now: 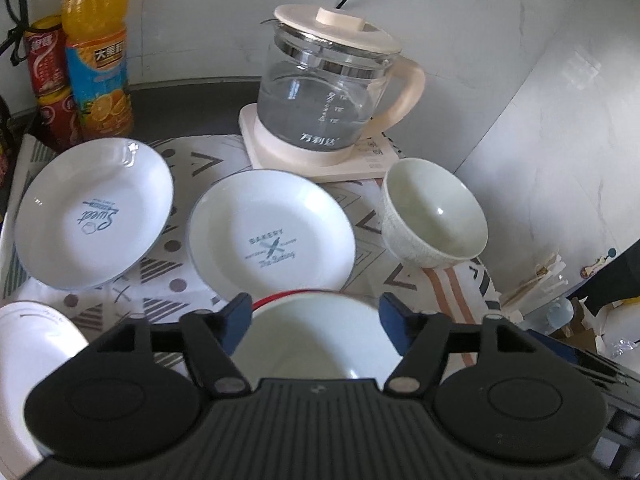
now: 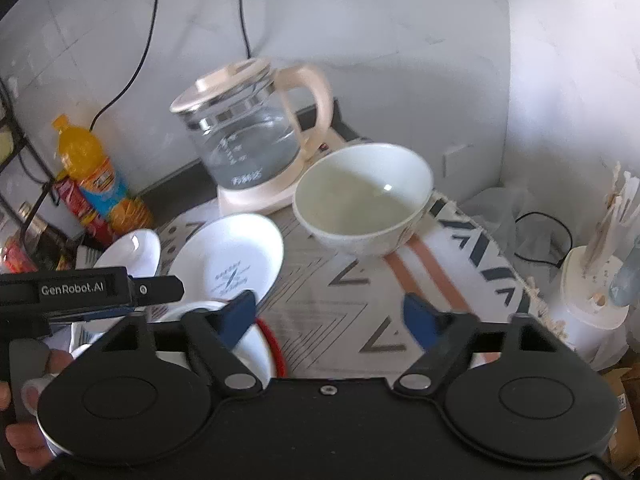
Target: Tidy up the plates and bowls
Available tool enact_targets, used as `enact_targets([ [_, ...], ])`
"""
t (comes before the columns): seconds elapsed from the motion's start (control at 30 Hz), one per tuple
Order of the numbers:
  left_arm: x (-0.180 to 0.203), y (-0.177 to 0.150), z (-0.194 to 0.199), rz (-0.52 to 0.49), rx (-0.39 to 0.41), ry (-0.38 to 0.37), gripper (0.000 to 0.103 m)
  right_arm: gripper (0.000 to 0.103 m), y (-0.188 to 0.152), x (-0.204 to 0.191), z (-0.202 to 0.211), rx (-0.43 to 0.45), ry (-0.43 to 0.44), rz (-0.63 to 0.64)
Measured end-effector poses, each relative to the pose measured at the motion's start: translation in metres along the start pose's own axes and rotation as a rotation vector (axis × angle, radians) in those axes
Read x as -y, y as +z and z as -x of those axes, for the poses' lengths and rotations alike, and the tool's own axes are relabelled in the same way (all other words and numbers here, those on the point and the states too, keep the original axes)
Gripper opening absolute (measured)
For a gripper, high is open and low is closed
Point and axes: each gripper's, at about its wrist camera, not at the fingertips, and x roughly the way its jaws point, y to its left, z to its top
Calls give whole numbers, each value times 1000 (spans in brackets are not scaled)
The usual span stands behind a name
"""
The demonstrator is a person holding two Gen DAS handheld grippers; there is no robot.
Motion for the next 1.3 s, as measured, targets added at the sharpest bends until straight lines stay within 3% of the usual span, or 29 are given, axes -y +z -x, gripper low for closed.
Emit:
enact_targets([
  [0.17, 12, 7, -11, -33, 9, -2, 80, 96, 7, 12, -4, 21, -28, -29],
  [0.73, 50, 39, -62, -72, -29, -52, 81, 96, 33, 53, -32, 24, -103, -111],
  [1.03, 66, 51, -99, -76, -60, -84, 80, 88, 43, 68, -68, -16, -120, -173],
  [1.3, 75, 56, -132, -75, -97, -100, 73, 77, 51, 75, -100, -50, -130, -208],
])
